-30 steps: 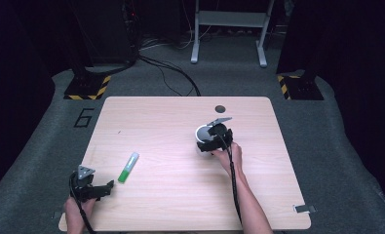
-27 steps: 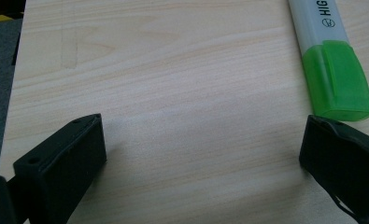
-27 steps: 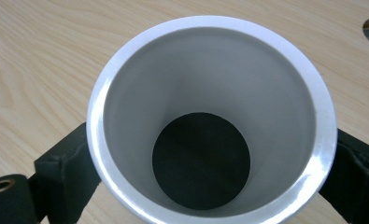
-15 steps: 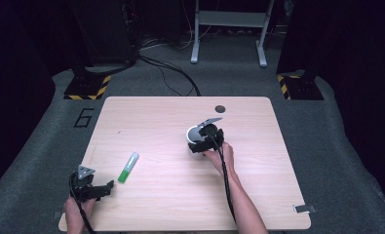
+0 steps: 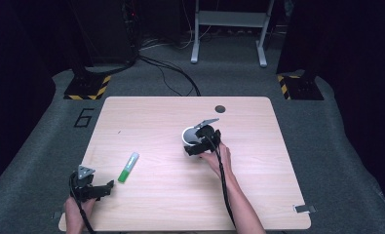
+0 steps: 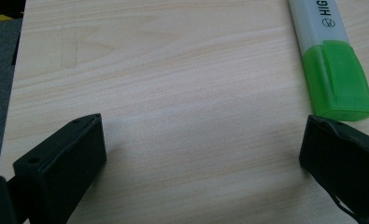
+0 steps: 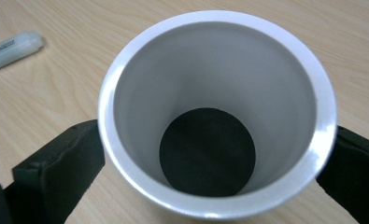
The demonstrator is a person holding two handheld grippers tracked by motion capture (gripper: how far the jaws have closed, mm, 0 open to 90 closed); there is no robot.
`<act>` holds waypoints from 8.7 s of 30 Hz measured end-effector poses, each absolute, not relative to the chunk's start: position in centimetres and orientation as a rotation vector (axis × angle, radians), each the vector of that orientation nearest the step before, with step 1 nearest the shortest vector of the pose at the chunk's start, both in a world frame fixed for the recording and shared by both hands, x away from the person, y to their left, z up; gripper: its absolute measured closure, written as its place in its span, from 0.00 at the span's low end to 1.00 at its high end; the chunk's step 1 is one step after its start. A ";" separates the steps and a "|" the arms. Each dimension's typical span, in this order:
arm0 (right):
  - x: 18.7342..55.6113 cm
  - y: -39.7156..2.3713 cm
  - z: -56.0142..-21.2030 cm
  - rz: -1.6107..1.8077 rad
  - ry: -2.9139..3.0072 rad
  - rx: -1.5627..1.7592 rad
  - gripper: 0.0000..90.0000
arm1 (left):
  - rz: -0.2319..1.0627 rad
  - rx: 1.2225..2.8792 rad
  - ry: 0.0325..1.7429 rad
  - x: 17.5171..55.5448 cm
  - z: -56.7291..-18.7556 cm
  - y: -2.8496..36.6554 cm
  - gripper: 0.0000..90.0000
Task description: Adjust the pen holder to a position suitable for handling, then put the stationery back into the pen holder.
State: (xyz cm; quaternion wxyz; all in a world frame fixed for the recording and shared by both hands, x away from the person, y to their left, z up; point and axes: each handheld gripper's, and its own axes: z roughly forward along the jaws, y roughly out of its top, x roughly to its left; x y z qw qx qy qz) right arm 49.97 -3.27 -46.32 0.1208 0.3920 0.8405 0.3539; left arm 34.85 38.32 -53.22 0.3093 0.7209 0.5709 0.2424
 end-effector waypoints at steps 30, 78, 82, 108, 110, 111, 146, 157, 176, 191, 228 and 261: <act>39.0 -16.7 -47.9 1.038 2.231 1.283 0.00 | 0.634 1.849 1.458 34.4 -51.4 37.6 0.00; 36.3 -24.6 -52.8 0.918 2.056 1.500 0.03 | 0.591 1.941 1.410 36.6 -52.2 31.9 0.54; 36.2 -24.6 -52.8 0.910 2.056 1.505 0.03 | 0.602 1.953 1.410 36.6 -52.1 31.8 0.63; 36.2 -24.3 -52.9 0.893 2.051 1.498 0.03 | 0.663 1.889 1.332 35.8 -51.8 31.5 0.75; 36.2 -24.4 -52.9 0.893 2.051 1.494 0.03 | 0.648 1.894 1.322 35.6 -51.4 31.5 0.75; 36.2 -24.4 -52.9 0.893 2.051 1.494 0.03 | 0.649 1.891 1.316 35.6 -51.4 31.6 0.75; 36.1 -24.4 -53.0 0.882 2.047 1.481 0.04 | 0.621 1.892 1.147 35.5 -46.7 29.3 0.74; 36.1 -24.3 -53.0 0.882 2.047 1.481 0.04 | 0.626 1.902 1.098 36.2 -45.4 28.1 0.74; 36.1 -24.3 -52.9 0.880 2.047 1.482 0.04 | 0.599 1.910 0.994 37.8 -43.0 25.8 0.74; 36.1 -24.3 -52.9 0.881 2.047 1.481 0.04 | 0.561 1.950 0.924 39.5 -42.0 23.5 0.74; 36.1 -24.3 -52.9 0.884 2.045 1.487 0.04 | 0.468 2.068 0.817 42.6 -39.8 19.4 0.74; 36.1 -24.3 -52.9 0.884 2.046 1.485 0.04 | 0.361 2.277 0.790 45.5 -38.5 17.3 0.74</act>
